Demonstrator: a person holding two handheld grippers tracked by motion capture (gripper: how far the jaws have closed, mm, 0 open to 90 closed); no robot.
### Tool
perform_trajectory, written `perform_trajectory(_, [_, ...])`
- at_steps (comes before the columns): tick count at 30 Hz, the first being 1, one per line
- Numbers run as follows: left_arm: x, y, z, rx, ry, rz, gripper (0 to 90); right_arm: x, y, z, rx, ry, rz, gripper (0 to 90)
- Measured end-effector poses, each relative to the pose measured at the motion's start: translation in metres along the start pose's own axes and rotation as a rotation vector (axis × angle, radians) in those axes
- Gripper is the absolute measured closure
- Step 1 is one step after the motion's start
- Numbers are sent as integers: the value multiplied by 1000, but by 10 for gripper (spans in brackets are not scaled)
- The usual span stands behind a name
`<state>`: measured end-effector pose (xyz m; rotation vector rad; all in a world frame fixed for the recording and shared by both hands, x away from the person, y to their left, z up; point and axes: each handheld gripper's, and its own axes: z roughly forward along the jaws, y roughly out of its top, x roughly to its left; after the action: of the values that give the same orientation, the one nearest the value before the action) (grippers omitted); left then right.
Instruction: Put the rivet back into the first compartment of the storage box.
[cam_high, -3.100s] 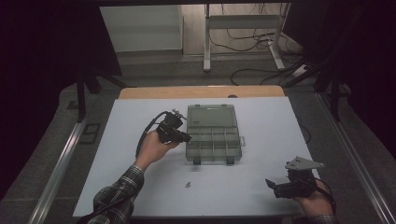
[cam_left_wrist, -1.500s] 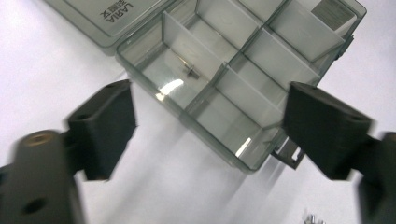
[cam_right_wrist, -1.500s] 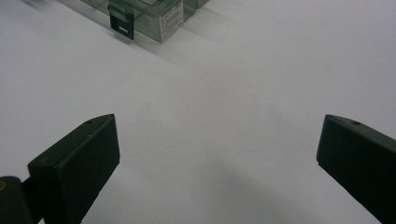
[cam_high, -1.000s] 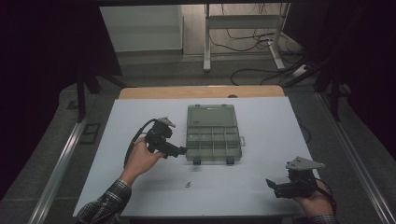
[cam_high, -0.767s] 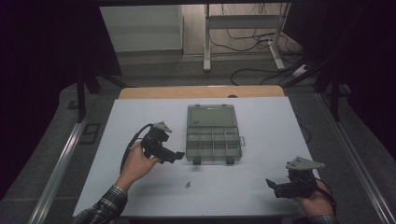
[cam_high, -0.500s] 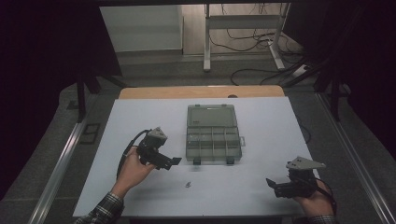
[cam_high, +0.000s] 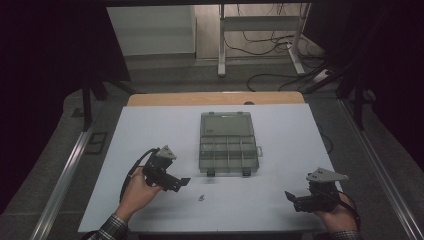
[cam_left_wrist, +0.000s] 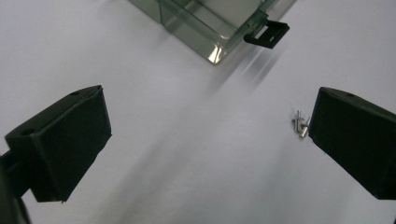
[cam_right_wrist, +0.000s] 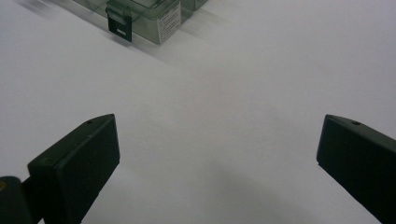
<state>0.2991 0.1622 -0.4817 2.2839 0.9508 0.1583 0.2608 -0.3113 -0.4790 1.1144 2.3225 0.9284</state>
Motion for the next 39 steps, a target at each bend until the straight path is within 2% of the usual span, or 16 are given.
perform_trajectory(3, [-1, -3, -1, 0, -16, -16, 0, 0, 0, 0, 2, 0, -1, 0])
perform_trajectory(6, [-6, -5, -2, 10, -24, -16, 0, 0, 0, 0, 4, 2, -2, 0])
perform_trajectory(9, [-14, -5, 0, 20, -54, -12, 1, 1, 0, 0, 4, 3, -3, 0])
perform_trajectory(11, [-22, -4, 5, 46, -61, 17, 4, 0, 0, 0, 5, 1, -3, 0])
perform_trajectory(16, [-37, 1, 17, 97, -48, 83, 45, 0, 0, 0, 4, 1, -2, 0])
perform_trajectory(18, [-42, 3, 22, 110, -49, 95, 88, 0, 0, 0, 5, 1, -3, 0])
perform_trajectory(21, [-44, 5, 28, 118, -67, 87, 209, 0, 1, 0, 9, 3, -3, 0])
perform_trajectory(27, [-48, 9, 39, 147, -95, 97, 460, 0, 1, 0, 14, 3, -1, 0])
perform_trajectory(35, [-55, 11, 51, 173, -108, 106, 626, 0, 1, 1, 16, 4, -1, 0])
perform_trajectory(36, [-53, 12, 51, 207, -103, 145, 644, 0, 1, 1, 16, 4, -1, 0])
perform_trajectory(39, [-55, 12, 53, 219, -106, 156, 676, 0, 1, 1, 16, 4, -2, 0])
